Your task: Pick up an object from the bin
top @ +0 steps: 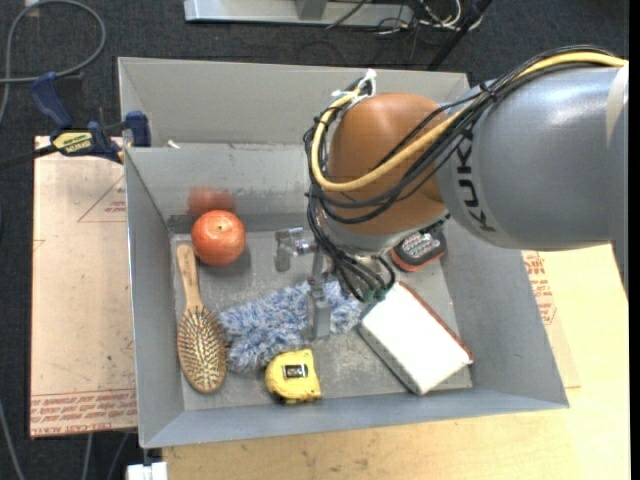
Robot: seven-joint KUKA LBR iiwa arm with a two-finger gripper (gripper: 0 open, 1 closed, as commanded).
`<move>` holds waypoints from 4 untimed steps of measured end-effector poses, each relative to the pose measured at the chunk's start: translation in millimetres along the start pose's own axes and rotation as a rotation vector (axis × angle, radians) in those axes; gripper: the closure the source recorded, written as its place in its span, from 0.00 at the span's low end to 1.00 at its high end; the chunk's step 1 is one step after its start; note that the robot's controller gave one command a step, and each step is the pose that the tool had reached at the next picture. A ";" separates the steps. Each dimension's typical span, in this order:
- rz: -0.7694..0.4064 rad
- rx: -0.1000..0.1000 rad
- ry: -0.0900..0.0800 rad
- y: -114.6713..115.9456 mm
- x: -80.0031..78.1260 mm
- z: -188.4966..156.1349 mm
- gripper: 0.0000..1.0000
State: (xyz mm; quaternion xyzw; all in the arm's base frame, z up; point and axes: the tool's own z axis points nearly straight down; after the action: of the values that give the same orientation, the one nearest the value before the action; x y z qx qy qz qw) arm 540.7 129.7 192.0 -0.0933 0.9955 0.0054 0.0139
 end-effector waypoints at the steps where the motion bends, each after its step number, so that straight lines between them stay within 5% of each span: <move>1: -0.091 0.001 -0.004 3.9 -0.5 26.5 0.00; 2: -0.578 0.000 -0.025 -17.3 15.4 114.6 1.00; 4: -0.582 0.000 -0.026 -17.1 15.2 114.1 1.00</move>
Offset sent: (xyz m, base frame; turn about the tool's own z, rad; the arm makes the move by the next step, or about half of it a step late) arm -0.0152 -0.0228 -0.1220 -0.5818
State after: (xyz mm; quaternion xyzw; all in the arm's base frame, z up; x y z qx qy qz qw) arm 532.0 111.5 77.4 -0.3750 0.9266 0.0026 0.0276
